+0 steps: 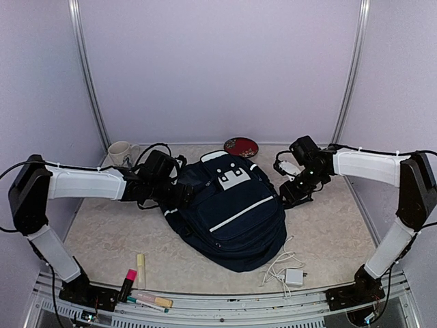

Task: Pack the student bag
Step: Adjust the student bag at the center of the board, then grab the upper front pocket of the student bag.

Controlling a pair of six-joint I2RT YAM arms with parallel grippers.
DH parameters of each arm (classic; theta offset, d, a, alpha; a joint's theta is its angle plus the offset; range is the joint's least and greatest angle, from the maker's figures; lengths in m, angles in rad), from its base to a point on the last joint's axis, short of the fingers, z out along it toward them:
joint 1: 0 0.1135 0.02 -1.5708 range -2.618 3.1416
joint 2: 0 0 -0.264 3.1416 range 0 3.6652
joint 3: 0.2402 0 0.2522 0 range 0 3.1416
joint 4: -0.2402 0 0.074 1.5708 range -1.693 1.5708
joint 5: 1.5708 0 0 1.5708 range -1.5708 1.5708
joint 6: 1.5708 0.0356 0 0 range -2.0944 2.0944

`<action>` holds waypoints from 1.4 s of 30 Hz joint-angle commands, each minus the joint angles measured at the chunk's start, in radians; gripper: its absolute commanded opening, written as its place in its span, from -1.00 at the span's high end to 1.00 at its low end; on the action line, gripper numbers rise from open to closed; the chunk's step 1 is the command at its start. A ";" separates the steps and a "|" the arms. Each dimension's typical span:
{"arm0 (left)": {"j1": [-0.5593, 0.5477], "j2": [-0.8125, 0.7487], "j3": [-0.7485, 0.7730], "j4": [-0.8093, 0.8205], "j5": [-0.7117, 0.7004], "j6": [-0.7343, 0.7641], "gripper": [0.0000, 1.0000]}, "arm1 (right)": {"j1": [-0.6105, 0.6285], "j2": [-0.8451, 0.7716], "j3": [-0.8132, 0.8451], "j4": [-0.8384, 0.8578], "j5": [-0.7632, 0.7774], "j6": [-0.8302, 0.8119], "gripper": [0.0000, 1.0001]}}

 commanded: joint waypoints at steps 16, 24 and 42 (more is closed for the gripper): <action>0.178 0.000 0.027 0.108 -0.057 0.055 -0.86 | 0.156 0.068 0.108 -0.036 -0.001 -0.301 -0.12; 0.022 -0.043 0.077 0.087 -0.037 0.157 -0.88 | 0.180 0.031 0.065 0.035 0.033 -0.604 -0.10; -0.089 -0.072 0.018 0.050 -0.075 0.134 -0.88 | 0.119 0.012 -0.078 0.314 -0.154 -1.063 0.19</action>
